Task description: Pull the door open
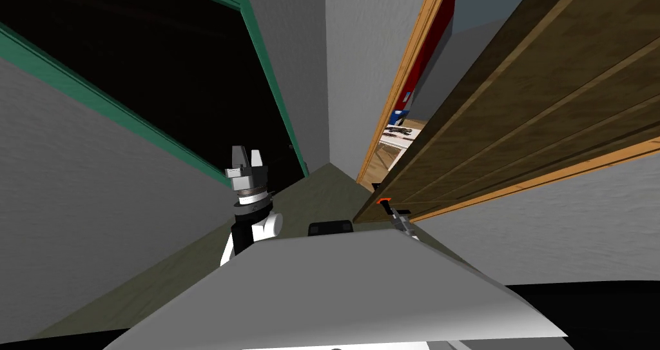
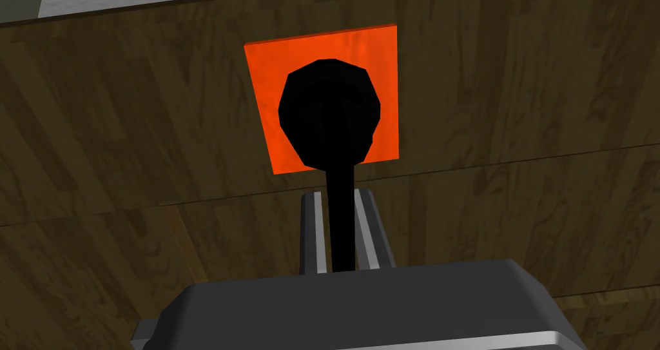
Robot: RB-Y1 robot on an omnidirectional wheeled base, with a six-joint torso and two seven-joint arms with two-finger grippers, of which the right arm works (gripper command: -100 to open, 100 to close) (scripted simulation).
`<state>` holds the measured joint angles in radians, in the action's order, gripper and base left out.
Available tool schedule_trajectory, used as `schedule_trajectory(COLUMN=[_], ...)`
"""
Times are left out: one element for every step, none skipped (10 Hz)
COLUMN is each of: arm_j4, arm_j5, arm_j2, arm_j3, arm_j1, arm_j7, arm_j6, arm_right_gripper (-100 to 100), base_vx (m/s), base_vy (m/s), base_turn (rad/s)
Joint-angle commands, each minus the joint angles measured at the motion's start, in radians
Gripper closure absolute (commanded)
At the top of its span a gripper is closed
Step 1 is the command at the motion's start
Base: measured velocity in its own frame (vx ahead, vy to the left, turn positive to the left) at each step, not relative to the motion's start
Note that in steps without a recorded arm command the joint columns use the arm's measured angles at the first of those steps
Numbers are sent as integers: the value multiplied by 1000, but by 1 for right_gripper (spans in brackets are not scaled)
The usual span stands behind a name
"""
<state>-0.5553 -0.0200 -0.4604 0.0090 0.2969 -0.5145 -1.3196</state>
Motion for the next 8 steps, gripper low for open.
schedule_trajectory(arm_j4=[23,32,41,49,58,63,71,76], arm_j5=[4,5,7,8,9,10,10,12], arm_j2=[-2,-4,-6,-8,-10,-11,-9,-10], arm_j3=[4,5,6,7,9,10,10,12], arm_j1=[-5,-7,-9,-11,-13,-14,-20,-24], arm_j7=[-3,-5,-7,-9,-11,-12,-10,-11], arm_j6=[-22,-31,-39,-47,-56,-61,-60,-62], arm_right_gripper=[100,100,100,100,100,100,100,100], base_vx=[-230,-261,-219,-185,-194,-195,-81,-100], base_vy=[-53,-78,-70,-56,-47,-41,-20,-22], base_turn=[150,160,146,150,144,111,22,118])
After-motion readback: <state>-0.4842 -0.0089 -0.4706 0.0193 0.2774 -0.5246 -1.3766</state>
